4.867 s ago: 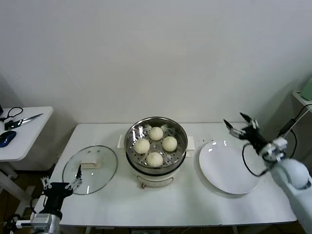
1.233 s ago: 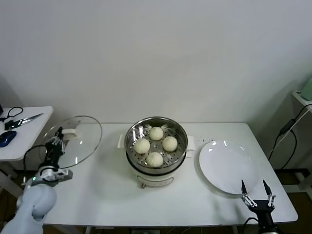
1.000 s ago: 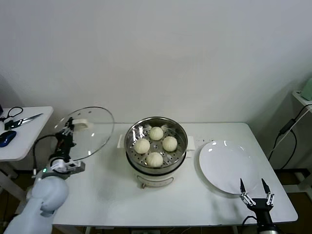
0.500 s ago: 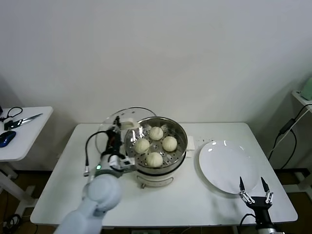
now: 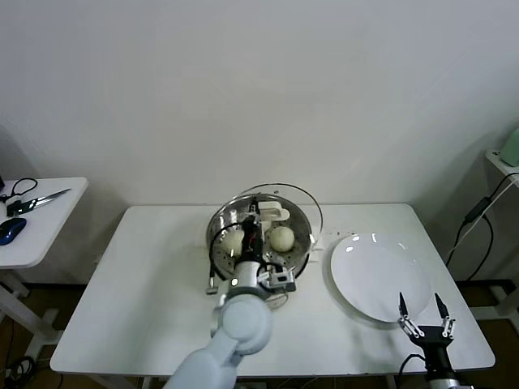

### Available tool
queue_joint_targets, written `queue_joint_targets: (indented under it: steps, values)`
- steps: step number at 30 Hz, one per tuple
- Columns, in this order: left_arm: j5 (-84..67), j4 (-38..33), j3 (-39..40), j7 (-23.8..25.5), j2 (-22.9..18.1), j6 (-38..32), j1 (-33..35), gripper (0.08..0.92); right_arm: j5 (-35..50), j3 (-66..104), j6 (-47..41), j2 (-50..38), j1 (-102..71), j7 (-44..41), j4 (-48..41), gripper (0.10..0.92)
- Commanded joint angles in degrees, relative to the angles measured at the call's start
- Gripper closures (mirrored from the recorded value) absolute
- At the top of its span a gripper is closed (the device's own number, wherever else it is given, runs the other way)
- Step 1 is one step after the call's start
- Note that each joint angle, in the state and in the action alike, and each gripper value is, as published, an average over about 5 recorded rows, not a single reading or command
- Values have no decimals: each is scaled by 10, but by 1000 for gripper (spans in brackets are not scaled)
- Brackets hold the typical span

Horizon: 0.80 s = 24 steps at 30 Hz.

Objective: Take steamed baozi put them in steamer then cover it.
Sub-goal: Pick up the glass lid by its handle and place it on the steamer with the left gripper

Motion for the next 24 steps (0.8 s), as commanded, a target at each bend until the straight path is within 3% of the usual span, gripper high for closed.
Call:
queue_joint_targets:
  steps: [1, 24]
  values:
    - [50, 50, 41, -6, -58, 11, -14, 854, 1, 2, 4, -1, 0, 3, 0, 203]
    - [86, 78, -23, 1, -8, -5, 8, 854, 1, -1, 12, 1, 1, 3, -6, 203]
